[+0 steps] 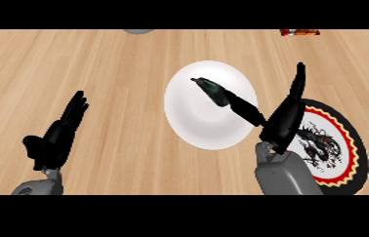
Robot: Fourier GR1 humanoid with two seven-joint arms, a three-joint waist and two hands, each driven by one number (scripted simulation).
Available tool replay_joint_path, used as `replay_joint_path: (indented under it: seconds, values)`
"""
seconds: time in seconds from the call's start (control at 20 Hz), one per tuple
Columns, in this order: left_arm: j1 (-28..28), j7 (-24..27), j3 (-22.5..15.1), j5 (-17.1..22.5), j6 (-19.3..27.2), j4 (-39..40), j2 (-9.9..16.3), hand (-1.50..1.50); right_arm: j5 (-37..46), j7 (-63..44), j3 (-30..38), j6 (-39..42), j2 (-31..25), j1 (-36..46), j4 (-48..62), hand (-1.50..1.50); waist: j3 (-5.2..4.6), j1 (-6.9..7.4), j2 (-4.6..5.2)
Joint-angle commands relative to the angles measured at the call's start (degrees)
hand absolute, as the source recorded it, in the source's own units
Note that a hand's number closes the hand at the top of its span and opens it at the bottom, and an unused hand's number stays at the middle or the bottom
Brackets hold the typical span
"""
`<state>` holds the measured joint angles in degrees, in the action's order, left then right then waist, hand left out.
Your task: Pick the eggplant from the plate and place it in the plate
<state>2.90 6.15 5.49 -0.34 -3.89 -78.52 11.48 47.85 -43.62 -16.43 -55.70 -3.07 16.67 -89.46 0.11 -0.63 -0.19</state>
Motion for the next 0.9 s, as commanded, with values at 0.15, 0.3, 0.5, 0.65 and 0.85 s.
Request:
replay_joint_path:
  seconds: [0.15,0.3,0.5,0.65,0.85]
  values:
    - [-1.0,-1.4,1.3,1.6,-2.2,-1.5,1.7,0.00,-17.3,15.5,-6.9,-6.3,-10.8,-22.9,-18.3,-1.50,0.02,-0.10,0.01]
    - [-2.8,2.4,-0.7,-1.4,0.9,-0.4,-1.8,0.00,-26.0,22.3,-4.8,-3.9,-17.9,-26.5,-21.5,-1.50,-0.02,0.05,0.07]
    - [-1.3,-2.5,0.1,0.5,-0.2,-3.5,-0.8,0.00,-36.1,38.1,-7.5,-6.1,-16.3,-34.6,-20.6,-1.50,0.02,0.18,0.02]
    - [-0.1,0.5,1.0,0.1,-1.0,0.2,-0.1,0.00,-45.7,44.4,-0.6,1.5,-19.6,-34.6,-17.8,-1.50,-0.01,0.13,0.10]
    - [3.1,3.0,1.6,-0.7,-1.2,6.3,-0.4,0.00,-48.4,56.2,0.9,4.4,-12.9,-36.8,-10.9,-1.50,-0.08,0.21,0.17]
